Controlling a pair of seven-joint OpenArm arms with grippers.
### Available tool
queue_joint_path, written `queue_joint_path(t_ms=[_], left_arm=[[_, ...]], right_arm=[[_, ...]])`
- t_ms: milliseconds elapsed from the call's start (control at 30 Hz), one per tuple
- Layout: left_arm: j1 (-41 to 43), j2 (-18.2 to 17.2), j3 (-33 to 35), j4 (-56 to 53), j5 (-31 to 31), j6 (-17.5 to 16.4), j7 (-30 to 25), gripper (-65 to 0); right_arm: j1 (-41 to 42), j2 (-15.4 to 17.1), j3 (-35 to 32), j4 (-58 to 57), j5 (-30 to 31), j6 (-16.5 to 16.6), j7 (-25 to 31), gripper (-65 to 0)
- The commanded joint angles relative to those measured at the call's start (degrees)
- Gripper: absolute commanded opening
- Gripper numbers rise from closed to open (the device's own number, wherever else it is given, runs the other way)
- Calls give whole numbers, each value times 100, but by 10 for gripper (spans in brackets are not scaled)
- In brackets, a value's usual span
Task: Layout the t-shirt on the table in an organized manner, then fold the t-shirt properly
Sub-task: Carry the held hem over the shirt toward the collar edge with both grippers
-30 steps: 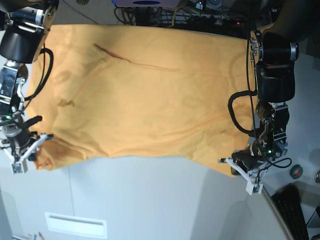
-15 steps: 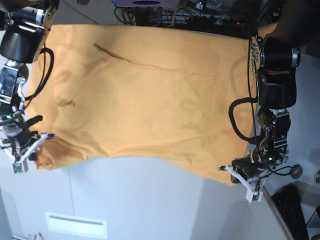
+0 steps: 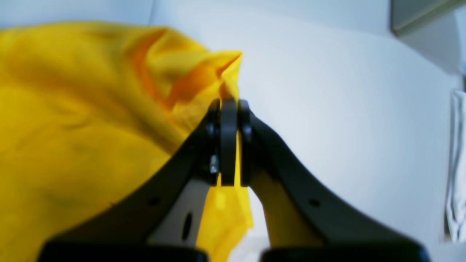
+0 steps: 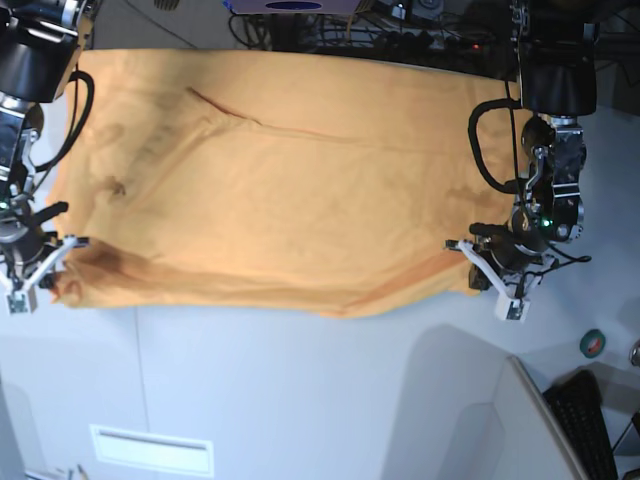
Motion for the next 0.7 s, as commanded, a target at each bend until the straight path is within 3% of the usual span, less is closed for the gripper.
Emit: queue_joint_path(t_ms=[0,400,667], left_arm=[[31,-83,-225,294,-15,20,-122,-650],[937,-83,-550,936,-15,20,-122,-650],[1139,-74,-568,936,-24,20,-122,-650]], right_arm=[[89,91,88,137,51,-38,114,-650],[-553,64,211,822,59,-38,88,-650],[-1159,-270,220,1262,59,-38,88,-650]])
